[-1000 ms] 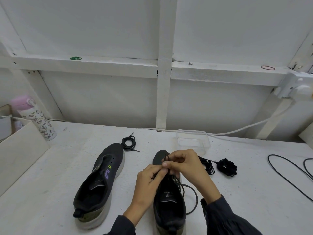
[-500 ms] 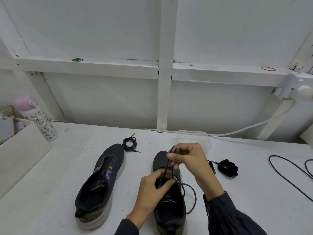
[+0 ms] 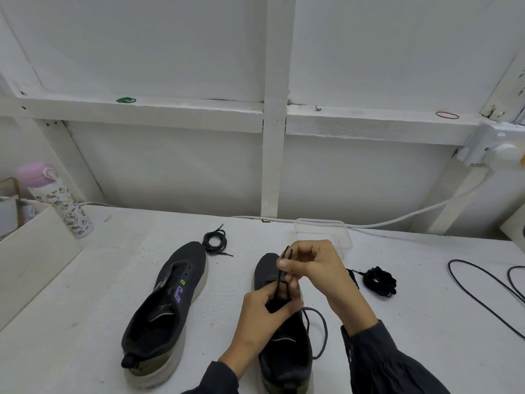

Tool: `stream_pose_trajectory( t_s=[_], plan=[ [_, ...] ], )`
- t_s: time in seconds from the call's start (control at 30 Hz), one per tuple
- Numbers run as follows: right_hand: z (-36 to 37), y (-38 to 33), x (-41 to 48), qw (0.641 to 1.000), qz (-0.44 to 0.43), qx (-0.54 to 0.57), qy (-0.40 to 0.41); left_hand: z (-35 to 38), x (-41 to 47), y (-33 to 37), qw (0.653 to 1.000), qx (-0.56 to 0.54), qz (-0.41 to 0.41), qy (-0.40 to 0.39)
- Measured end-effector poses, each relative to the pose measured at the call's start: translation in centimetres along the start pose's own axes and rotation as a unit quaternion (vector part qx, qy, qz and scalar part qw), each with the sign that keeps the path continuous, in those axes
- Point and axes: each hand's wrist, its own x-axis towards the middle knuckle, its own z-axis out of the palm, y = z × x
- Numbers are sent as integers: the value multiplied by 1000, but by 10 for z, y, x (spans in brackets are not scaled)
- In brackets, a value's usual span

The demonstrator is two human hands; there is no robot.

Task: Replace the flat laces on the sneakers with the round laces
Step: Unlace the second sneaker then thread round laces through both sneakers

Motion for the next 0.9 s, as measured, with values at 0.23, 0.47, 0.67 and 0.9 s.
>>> stream_pose_trajectory(
  t_s=[0.23,0.47,0.67,0.9],
  plan=[
    [-9,-32,15,996,-66,49,21,-4,2,-1,1000,-15,-9,-10],
    [-23,-61,53,961,-124,222,104,-3,4,-1,999,-32,-7,-23],
    [-35,-9,51,992,23,-98,80,-1,3,-3,999,-45,2,-23],
    [-30,14,5,952,140,-233,-140,0,5,-7,999,-37,11,-19]
  ],
)
